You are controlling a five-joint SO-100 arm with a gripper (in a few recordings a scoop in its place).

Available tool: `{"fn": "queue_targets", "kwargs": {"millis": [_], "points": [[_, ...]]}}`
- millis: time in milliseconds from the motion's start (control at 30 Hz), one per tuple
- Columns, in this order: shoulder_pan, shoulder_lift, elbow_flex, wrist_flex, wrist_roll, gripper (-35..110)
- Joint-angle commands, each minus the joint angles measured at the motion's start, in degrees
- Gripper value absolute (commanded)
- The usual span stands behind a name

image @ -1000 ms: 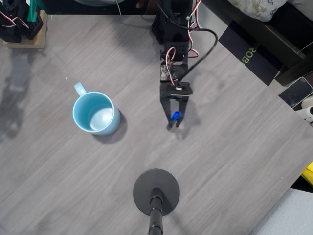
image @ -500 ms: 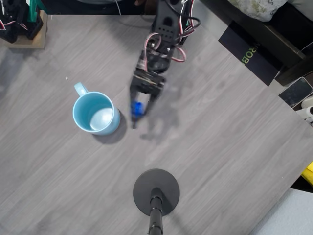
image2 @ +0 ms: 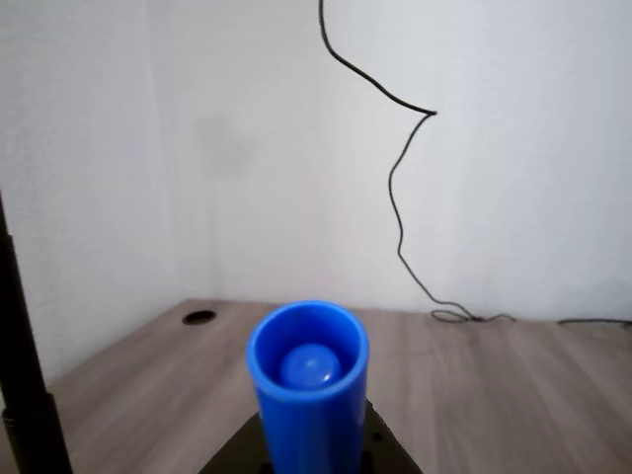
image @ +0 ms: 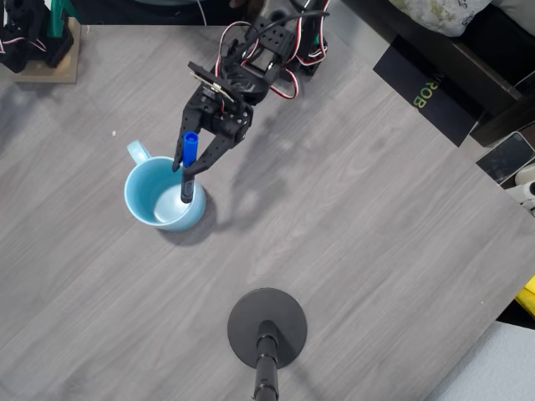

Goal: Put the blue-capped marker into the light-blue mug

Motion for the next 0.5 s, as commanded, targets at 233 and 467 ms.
{"fn": "queue_targets", "kwargs": {"millis": [233,467], "points": [[6.15,-0.09,-0.88,6.15,8.70,0],[8.09,-6.86,-0.70,3.60,10.37,0]]}}
